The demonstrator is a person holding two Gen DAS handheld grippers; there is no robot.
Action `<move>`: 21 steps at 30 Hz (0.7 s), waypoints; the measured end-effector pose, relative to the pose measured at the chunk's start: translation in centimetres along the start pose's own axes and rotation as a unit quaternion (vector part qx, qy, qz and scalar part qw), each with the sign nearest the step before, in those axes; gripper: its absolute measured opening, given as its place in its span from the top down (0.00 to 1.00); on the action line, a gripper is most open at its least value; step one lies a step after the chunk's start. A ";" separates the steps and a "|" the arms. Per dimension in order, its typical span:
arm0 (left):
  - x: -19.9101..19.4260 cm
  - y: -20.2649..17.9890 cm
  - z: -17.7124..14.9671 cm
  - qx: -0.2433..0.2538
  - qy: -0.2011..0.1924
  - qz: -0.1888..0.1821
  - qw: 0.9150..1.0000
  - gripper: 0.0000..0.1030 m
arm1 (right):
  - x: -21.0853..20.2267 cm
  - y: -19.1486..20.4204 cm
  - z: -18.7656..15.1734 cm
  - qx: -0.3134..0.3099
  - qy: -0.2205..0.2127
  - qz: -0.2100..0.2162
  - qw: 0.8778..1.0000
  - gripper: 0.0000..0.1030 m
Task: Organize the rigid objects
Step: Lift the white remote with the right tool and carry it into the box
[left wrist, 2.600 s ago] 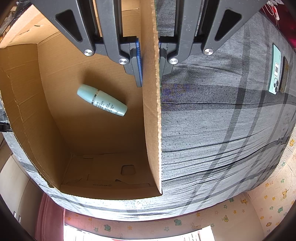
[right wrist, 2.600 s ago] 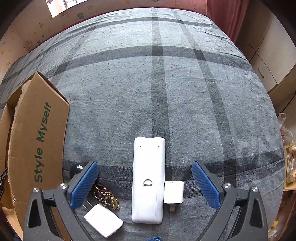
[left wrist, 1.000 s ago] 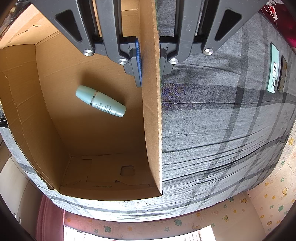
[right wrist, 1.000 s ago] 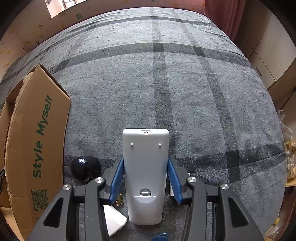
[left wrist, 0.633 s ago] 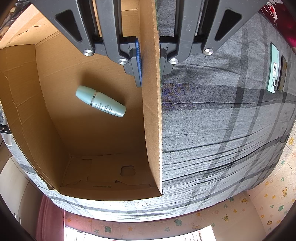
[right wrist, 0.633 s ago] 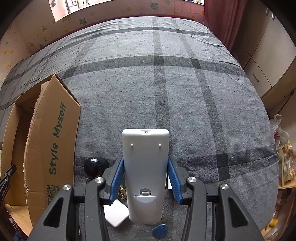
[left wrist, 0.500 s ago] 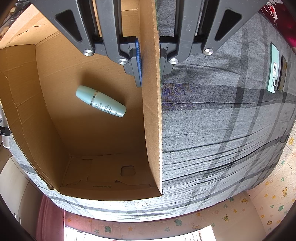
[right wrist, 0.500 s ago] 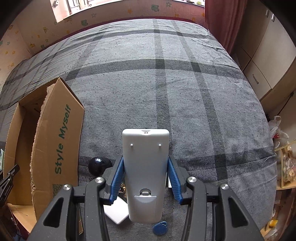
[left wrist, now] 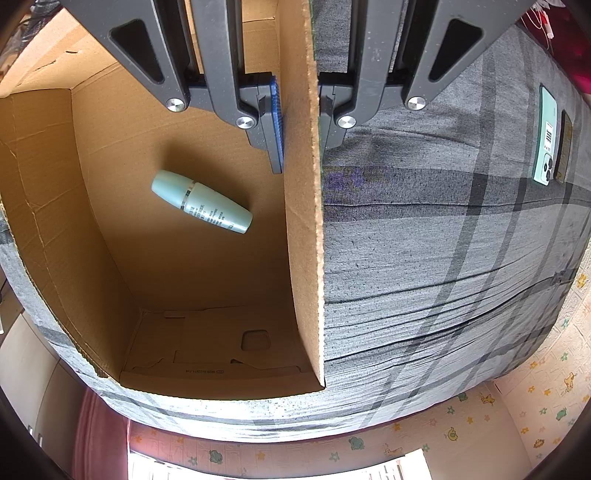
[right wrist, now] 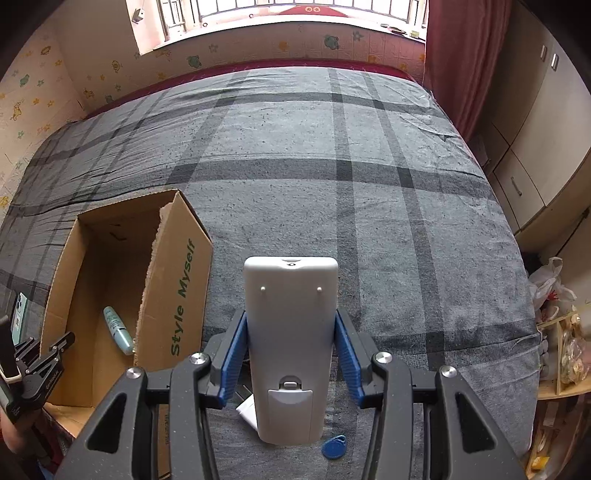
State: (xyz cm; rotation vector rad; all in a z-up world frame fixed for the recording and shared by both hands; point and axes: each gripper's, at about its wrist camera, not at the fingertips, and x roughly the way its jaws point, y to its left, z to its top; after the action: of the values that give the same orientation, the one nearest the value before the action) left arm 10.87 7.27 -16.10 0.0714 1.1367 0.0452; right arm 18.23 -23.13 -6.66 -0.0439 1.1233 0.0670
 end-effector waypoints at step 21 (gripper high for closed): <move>0.0 0.0 0.0 -0.001 0.000 -0.001 1.000 0.87 | -3.6 10.1 1.5 -0.080 -0.024 0.064 0.994 0.52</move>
State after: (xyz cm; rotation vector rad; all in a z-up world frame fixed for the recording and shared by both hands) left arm 10.89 7.31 -16.08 0.0692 1.1372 0.0439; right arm 17.25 -13.05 -2.74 -0.1130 1.0701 0.2709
